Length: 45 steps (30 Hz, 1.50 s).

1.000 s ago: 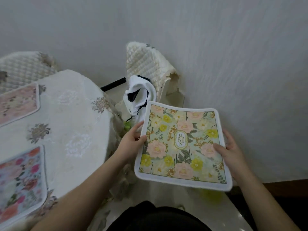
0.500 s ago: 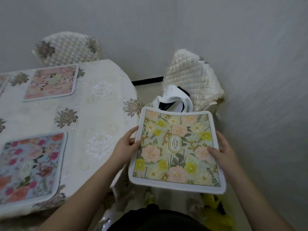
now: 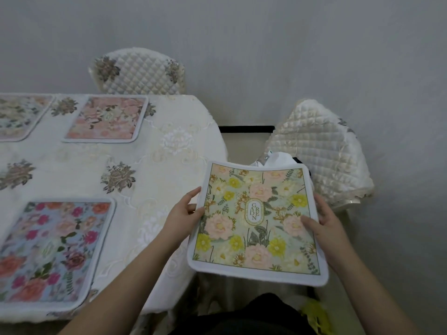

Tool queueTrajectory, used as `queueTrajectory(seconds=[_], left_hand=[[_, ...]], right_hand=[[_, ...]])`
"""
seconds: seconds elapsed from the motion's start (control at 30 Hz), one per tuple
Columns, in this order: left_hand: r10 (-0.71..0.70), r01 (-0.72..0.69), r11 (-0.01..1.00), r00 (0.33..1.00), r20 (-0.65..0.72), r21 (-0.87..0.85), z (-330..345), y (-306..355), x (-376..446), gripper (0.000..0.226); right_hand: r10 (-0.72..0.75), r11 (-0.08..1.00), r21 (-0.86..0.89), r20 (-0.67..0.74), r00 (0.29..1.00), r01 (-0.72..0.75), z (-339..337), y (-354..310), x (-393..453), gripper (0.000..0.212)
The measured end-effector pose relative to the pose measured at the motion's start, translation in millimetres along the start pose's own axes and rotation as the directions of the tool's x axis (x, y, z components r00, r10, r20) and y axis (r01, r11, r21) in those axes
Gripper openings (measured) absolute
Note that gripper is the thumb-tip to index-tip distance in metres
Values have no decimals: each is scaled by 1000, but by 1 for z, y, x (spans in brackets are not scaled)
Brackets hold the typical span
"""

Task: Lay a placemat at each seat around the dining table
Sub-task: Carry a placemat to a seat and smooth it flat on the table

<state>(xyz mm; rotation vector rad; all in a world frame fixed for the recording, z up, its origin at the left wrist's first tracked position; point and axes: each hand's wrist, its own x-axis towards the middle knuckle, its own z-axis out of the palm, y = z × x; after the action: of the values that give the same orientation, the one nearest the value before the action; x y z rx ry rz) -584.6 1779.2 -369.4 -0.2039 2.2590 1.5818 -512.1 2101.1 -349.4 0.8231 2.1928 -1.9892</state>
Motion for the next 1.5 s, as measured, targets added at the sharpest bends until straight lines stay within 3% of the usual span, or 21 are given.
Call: queueTrajectory(seconds=[0.37, 0.5, 0.77, 1.17, 1.37, 1.5], left_hand=[[-138, 120, 989, 963, -231, -90, 7, 23, 62, 57], [-197, 157, 977, 922, -334, -143, 13, 36, 82, 70], [-318, 197, 938, 816, -483, -285, 19, 38, 95, 57], [-521, 174, 829, 586, -621, -532, 6, -36, 13, 53], [-569, 34, 742, 561, -602, -670, 8, -60, -33, 49], [-587, 21, 720, 551, -593, -693, 6, -77, -52, 51]], right_hand=[[-10, 996, -79, 271, 962, 33, 20, -53, 146, 64], [-22, 986, -142, 389, 921, 83, 31, -83, 209, 63], [53, 952, -275, 580, 813, 134, 84, -130, 284, 69], [130, 883, -356, 812, 569, 306, 204, -120, 252, 66], [103, 782, -404, 835, 541, 475, 247, -102, 213, 55], [68, 730, -402, 848, 525, 554, 265, -95, 190, 44]])
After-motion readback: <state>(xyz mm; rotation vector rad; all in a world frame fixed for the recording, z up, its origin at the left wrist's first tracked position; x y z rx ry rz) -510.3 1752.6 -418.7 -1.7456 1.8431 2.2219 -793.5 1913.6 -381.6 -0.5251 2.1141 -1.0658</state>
